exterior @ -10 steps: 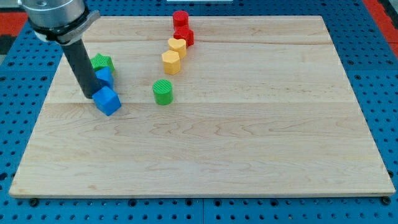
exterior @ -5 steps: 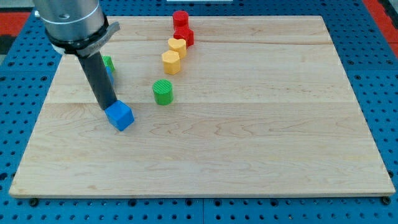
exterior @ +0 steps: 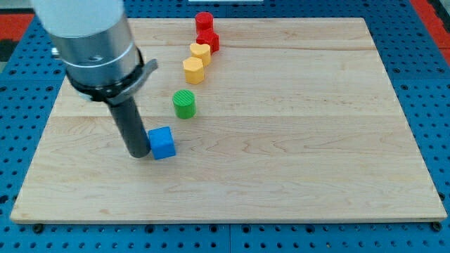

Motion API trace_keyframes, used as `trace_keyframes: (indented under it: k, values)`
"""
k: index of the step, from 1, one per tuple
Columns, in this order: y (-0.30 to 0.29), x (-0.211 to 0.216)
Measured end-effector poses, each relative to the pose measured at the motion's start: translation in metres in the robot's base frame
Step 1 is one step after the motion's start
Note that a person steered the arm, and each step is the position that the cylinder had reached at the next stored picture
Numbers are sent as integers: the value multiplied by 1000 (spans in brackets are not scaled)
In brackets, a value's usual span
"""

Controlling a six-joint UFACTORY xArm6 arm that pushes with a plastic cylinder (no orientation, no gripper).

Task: Move the blue cube to the bottom of the green circle

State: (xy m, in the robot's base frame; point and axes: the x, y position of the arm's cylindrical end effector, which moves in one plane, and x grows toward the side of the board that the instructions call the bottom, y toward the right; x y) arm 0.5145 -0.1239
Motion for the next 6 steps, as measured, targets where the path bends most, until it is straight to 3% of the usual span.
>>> trace_keyframes:
  k: [4, 6]
  values:
    - [37, -23]
    - [-48, -35]
